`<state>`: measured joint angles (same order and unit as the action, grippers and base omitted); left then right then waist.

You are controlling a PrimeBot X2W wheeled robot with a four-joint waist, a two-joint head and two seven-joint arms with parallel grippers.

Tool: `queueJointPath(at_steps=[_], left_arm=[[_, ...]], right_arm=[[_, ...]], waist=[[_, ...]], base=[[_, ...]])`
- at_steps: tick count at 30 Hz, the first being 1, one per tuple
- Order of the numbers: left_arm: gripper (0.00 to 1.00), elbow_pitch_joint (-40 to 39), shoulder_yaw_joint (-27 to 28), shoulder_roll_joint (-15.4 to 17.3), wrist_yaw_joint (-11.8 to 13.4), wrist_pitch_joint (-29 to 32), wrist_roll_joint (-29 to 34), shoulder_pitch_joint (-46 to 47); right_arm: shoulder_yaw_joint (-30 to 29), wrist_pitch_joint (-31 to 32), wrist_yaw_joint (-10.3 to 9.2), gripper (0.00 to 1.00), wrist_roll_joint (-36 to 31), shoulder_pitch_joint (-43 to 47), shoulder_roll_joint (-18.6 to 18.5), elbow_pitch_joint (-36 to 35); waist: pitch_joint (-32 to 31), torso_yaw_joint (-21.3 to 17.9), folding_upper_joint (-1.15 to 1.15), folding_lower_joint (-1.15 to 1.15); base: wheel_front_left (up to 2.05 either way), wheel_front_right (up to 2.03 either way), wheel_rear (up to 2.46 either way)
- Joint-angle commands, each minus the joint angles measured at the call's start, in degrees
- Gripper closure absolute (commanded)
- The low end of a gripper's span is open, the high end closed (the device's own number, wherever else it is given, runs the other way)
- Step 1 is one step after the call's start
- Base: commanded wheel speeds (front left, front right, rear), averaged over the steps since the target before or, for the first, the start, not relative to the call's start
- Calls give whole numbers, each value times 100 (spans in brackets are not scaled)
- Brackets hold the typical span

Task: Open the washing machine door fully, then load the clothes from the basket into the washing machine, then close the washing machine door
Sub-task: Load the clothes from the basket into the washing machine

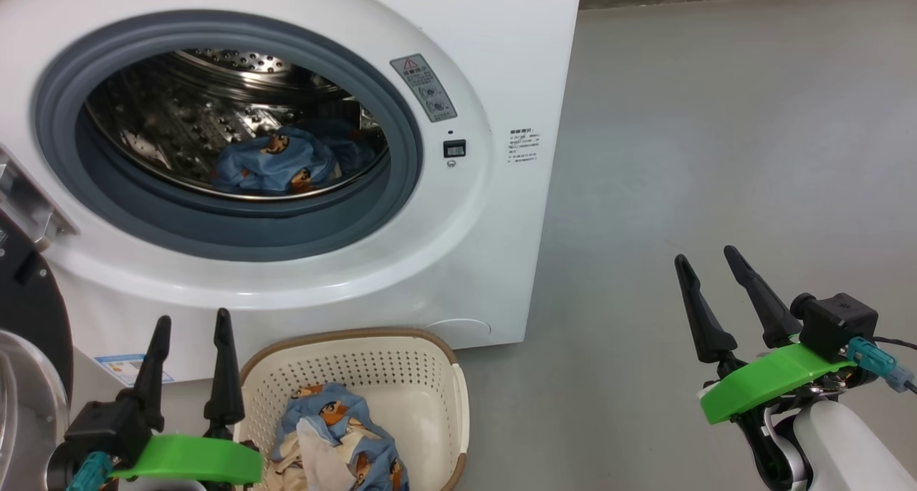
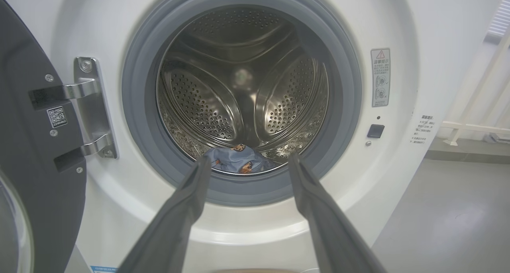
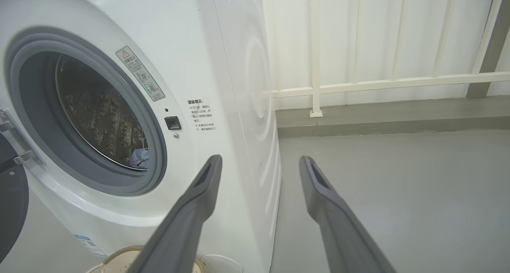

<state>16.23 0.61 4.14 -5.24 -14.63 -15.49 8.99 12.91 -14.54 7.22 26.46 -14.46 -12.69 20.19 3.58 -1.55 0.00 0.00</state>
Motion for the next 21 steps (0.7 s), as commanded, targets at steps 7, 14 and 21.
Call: queueJointPath(at_steps=[7, 14, 21], left_arm=[[0, -119, 154, 65, 34, -37, -40, 86], [0, -94, 145, 65, 35, -37, -63, 103], [0, 128, 66, 81, 25, 31, -90, 187]], right_arm=[[119, -46, 26, 0, 14, -99, -70, -105], [129, -46, 26, 0, 21, -129, -53, -104], [123, -46, 26, 0, 47, -186, -38, -136]], waist=[[49, -11, 0, 0], [110, -40, 0, 0], [258, -82, 0, 0]], base=[[0, 0, 0], [0, 0, 0], [0, 0, 0]])
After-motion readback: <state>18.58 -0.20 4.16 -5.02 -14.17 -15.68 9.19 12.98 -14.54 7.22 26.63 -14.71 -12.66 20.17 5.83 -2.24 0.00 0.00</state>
